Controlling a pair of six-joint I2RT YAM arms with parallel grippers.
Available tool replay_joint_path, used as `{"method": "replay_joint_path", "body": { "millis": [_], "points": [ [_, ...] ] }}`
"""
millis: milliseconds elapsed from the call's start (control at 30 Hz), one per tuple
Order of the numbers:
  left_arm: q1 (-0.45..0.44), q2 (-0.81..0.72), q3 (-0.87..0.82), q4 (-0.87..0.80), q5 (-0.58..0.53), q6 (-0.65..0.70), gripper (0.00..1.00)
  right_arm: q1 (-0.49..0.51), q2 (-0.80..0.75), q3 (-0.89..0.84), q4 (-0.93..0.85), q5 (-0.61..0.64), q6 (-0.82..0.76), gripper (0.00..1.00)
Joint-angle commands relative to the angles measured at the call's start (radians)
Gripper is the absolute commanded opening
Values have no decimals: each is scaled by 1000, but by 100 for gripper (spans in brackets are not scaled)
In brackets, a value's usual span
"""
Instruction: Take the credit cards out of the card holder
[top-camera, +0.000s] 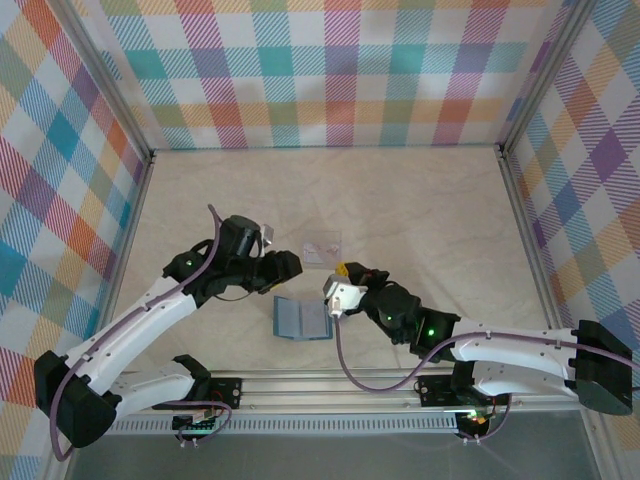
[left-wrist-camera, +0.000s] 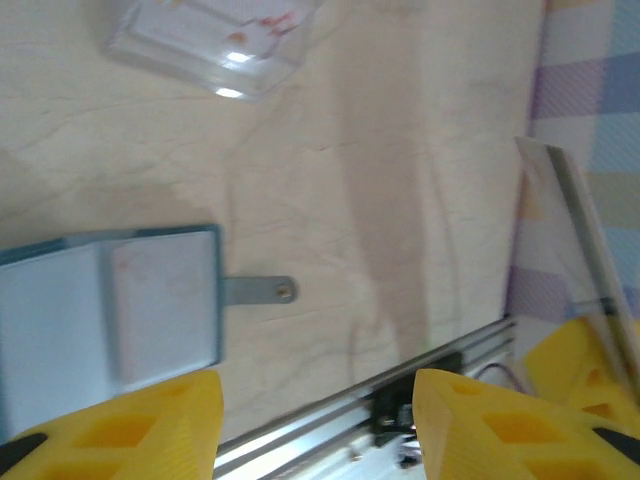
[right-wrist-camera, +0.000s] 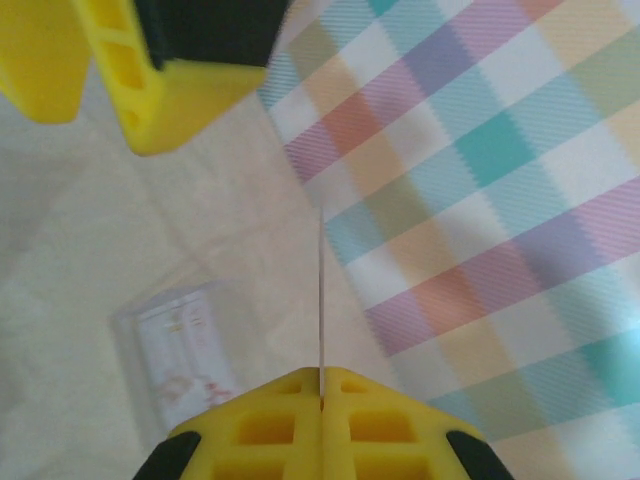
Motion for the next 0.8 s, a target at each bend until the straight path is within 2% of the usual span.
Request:
{"method": "replay_joint_path", "body": {
  "millis": [0, 167, 333, 567, 767],
  "points": [
    [12, -16, 75, 105, 37, -102, 53, -1, 13, 59, 140, 40, -260, 4],
    [12, -53, 124, 181, -16, -195, 52, -2, 28, 88, 267, 40, -491, 2],
    [11, -57, 161, 275, 12, -226, 48, -3, 25, 117, 340, 40, -632, 2],
    [-1, -35, 175, 415, 72, -277, 39, -4, 9, 150, 348, 35, -672, 2],
    [-39, -39, 189, 436, 51, -256, 35, -18, 4, 157, 309, 31, -624, 2]
  ]
}}
